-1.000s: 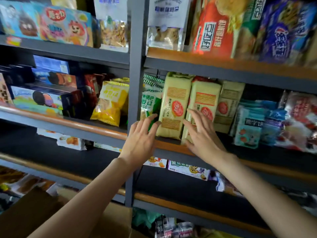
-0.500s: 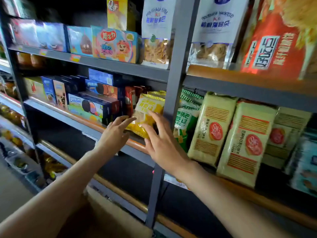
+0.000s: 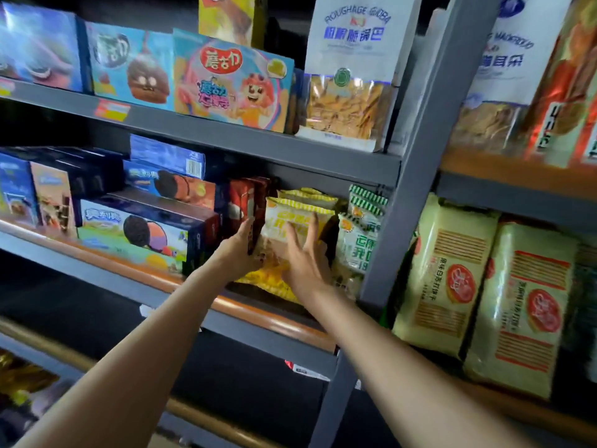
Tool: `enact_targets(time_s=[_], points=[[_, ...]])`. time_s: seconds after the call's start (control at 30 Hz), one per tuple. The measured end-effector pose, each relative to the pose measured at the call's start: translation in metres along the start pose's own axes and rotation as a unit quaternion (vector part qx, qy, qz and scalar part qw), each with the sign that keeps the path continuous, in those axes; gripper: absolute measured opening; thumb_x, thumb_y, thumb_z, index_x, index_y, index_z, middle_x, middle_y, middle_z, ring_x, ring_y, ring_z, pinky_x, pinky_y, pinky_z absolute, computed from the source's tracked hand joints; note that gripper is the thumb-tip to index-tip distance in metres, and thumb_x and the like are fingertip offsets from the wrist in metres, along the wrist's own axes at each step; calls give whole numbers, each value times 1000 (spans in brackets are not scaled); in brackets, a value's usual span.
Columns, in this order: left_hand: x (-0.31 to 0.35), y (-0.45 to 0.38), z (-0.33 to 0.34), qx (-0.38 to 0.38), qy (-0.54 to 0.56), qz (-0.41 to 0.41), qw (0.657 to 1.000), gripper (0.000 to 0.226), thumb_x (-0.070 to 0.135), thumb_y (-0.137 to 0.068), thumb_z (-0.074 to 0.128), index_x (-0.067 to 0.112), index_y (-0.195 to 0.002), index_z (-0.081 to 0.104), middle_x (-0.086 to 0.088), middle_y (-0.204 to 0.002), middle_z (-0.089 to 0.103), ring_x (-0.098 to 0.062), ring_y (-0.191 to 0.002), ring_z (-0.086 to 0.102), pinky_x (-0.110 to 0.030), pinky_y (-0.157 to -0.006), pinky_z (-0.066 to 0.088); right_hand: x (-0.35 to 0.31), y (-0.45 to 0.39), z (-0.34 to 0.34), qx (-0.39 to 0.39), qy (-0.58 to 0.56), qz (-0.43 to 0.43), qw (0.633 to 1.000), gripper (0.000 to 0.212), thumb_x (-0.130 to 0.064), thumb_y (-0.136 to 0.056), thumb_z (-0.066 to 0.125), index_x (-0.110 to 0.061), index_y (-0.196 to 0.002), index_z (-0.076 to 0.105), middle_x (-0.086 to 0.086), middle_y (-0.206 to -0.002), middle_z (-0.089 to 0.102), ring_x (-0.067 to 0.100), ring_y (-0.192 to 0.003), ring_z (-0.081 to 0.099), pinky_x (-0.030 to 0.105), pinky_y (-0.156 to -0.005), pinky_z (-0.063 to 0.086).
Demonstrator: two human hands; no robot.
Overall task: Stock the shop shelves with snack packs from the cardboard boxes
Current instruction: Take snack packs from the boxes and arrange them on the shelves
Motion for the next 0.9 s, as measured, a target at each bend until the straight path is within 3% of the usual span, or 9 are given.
enact_targets(time_s=[0.17, 0.23, 0.3, 0.37, 0.43, 0.57, 0.67, 0.77, 0.9], points=[[8, -18, 12, 23, 7, 62, 998, 97, 0, -79, 64, 23, -149, 3, -16, -136, 49, -33, -118, 51, -34, -92, 43, -11, 3, -1, 58, 96, -41, 993, 93, 1, -76, 65, -16, -150, 12, 26, -154, -5, 48, -129, 31, 46, -100, 40], [5, -23, 11, 54, 1, 84, 995, 100, -6, -77, 59, 31, -148, 0, -15, -144, 40, -36, -122, 48, -42, -96, 43, -11, 0, 1, 78, 124, -15, 989, 102, -5, -49, 85, -16, -141, 41, 26, -147, 30, 49, -111, 51, 47, -82, 52], [5, -23, 12, 64, 0, 102, 993, 97, -5, -79, 57, 33, -148, 0, -14, -146, 35, -37, -121, 48, -44, -96, 43, -8, -4, 4, 55, 127, 13, 990, 104, -8, -35, 90, -18, -131, 54, 23, -139, 45, 45, -98, 59, 45, -70, 55], [5, -21, 12, 60, 7, 108, 992, 96, -1, -80, 60, 31, -148, 1, -13, -147, 34, -38, -121, 48, -45, -98, 42, -15, -3, 0, 64, 94, -4, 993, 97, -5, -55, 84, -20, -141, 41, 24, -149, 29, 49, -112, 50, 50, -85, 49], [4, -17, 11, 53, 8, 110, 993, 98, 0, -78, 63, 31, -148, 2, -13, -147, 33, -37, -122, 47, -44, -99, 41, -17, 1, 3, 35, 99, -24, 994, 83, -1, -84, 60, -23, -150, 15, 20, -156, -1, 49, -131, 26, 53, -104, 31], [7, -5, 7, 31, 5, 114, 993, 99, 5, -79, 67, 30, -148, 0, -14, -140, 36, -34, -118, 49, -41, -94, 43, -17, 16, -12, -7, 102, -11, 995, 85, 2, -87, 54, -22, -150, 3, 13, -155, -18, 43, -140, 3, 51, -114, 16], [8, 7, 0, 52, -8, 110, 992, 95, 10, -81, 67, 29, -149, 2, -16, -140, 35, -37, -118, 47, -44, -96, 43, -30, 38, -32, 22, 70, -42, 996, 84, 1, -85, 60, -17, -150, 10, 16, -156, -8, 41, -141, 7, 48, -113, 23], [18, 26, -9, 109, -35, 135, 984, 88, 10, -82, 65, 27, -149, 10, -17, -140, 34, -40, -121, 41, -48, -99, 39, -42, 77, -67, 134, 36, -147, 979, 68, -3, -75, 73, -11, -136, 43, 21, -146, 31, 36, -129, 38, 43, -103, 43], [52, 58, -10, 161, -82, 243, 953, 80, 9, -78, 68, 20, -145, 26, -16, -137, 39, -38, -118, 44, -48, -97, 39, -18, 145, -133, 285, 3, -251, 925, 37, -6, -85, 59, -9, -121, 49, 12, -130, 41, 24, -114, 47, 29, -100, 42]])
Point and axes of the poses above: each hand's wrist, its own y-axis away from the middle knuckle, its own z-axis out of the palm, x = y × z, the point moved 9 cm from there along -y, towards the middle knuckle
